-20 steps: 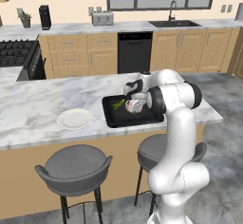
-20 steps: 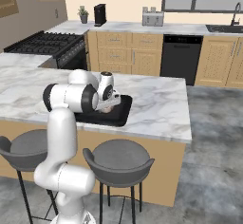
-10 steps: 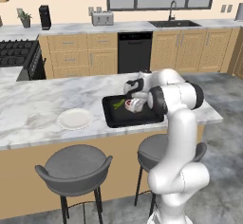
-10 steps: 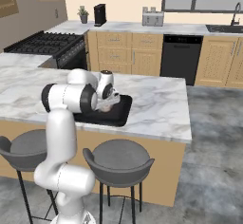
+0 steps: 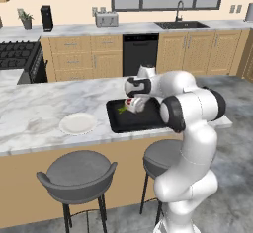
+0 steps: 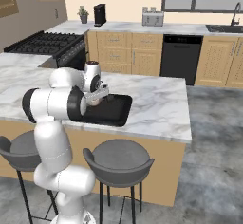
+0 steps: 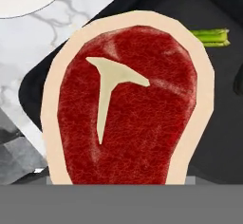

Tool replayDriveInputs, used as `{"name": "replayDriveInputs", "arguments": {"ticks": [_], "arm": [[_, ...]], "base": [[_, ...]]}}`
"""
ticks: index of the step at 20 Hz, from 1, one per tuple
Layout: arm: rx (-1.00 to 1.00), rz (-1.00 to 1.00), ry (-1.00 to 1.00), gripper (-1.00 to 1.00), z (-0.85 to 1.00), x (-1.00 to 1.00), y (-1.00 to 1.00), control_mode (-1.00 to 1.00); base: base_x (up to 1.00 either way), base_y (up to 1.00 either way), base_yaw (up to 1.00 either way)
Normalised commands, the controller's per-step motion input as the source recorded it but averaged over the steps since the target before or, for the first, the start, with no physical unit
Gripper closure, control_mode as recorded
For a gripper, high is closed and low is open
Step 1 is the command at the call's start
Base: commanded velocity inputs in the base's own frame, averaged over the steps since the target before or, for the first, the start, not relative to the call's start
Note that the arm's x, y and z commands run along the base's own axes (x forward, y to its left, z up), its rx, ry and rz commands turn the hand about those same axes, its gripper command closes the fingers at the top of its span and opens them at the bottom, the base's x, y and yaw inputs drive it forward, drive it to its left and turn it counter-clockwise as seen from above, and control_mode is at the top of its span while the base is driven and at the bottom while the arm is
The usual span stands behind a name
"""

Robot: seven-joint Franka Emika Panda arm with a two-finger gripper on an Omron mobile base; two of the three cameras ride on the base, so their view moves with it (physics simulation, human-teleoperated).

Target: Create a steak meal by picking up the steak and asparagus from the tray and placing them on the plate. Leave the bell pepper on the tray.

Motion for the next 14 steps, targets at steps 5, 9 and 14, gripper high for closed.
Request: {"name": "replayDriveInputs", "arguments": {"ticks": [5,9,14], "arm": [[0.0,0.02,0.0,1.0,0.52,-0.34,0.58,-1.0],[0.0,0.07,0.03,1.0,0.24,-0.23,0.72,-1.0],[0.0,0.09,0.06,1.0,0.01,-0.05,0.86,-1.0]], "base": [[0.0,0.0,0.0],[0.0,0.0,0.0],[0.0,0.0,0.0]]}}
